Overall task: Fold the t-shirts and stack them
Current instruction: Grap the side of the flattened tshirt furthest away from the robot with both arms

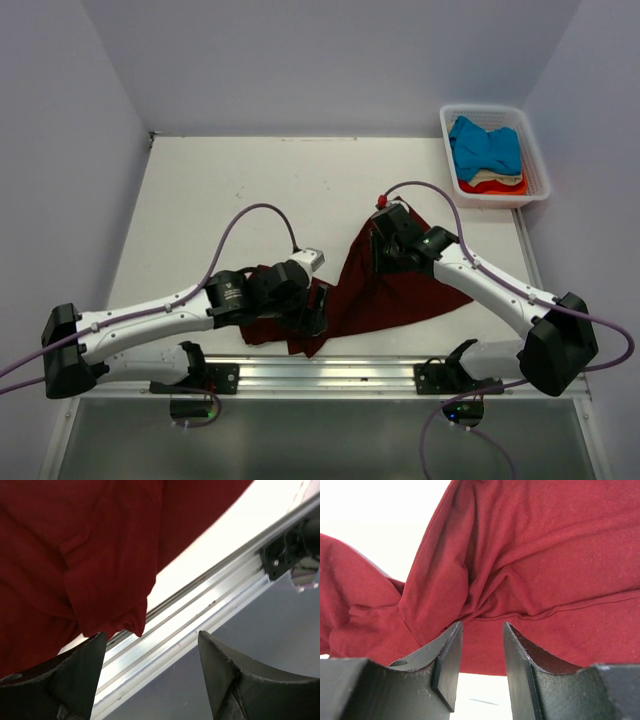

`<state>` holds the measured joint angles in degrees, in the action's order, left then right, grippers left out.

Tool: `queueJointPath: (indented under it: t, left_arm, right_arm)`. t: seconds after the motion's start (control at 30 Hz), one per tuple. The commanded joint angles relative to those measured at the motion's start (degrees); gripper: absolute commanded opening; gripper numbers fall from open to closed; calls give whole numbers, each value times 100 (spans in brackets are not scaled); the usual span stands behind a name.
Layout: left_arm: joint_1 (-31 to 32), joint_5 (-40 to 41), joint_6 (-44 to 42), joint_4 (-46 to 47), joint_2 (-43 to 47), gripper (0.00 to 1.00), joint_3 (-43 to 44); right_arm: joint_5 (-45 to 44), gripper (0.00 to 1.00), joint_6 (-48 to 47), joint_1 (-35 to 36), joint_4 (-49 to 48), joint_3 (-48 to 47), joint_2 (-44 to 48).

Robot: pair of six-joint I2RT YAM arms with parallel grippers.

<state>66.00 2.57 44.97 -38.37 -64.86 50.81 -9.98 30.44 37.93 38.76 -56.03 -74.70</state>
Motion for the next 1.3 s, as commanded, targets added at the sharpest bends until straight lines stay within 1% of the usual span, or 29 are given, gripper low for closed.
queueJointPath:
  t: [0.0,0.1,0.2,0.23,0.27,0.3,0.33,0.4,0.5,0.7,0.87,1.07,1.27]
  left_arm:
    - [10,770,538,-311,307,77,79]
    - [10,815,1100,-417,342,74,-368]
    - [10,588,1558,-84,421,63,-1089]
    - [18,430,1750,178,439,56,-1264]
    - [27,342,1822,329,448,52,-1606]
    - [36,263,1874,478,413,49,-1748]
    - [53,218,2032,610,387,41,-1845]
    - [124,218,2138,699,299,33,-2048]
    - [194,235,2235,874,176,28,-2119]
    - [212,314,2288,1164,-44,27,-2206]
    - [221,411,2306,1315,-167,27,-2207]
    - [221,341,2297,1490,-588,34,-2338]
    - [221,341,2306,1552,-967,45,-2426]
  right_arm:
    - [-162,41,-73,21,79,-198,52]
    - [-154,40,-90,21,79,-171,113]
    - [-154,39,-73,21,79,-128,183]
    - [-154,39,-73,30,79,-119,192]
    - [-162,38,-73,21,79,-110,201]
    - [-154,38,-73,30,79,-101,227]
    - [-162,38,-73,21,87,-92,236]
    - [-154,37,-73,21,96,-75,262]
    - [-154,37,-73,21,88,-48,280]
    - [-162,36,-73,30,105,-31,315]
    - [-154,36,-82,21,105,-4,324]
    - [-127,36,-90,30,96,4,280]
    - [-136,36,-99,21,96,13,289]
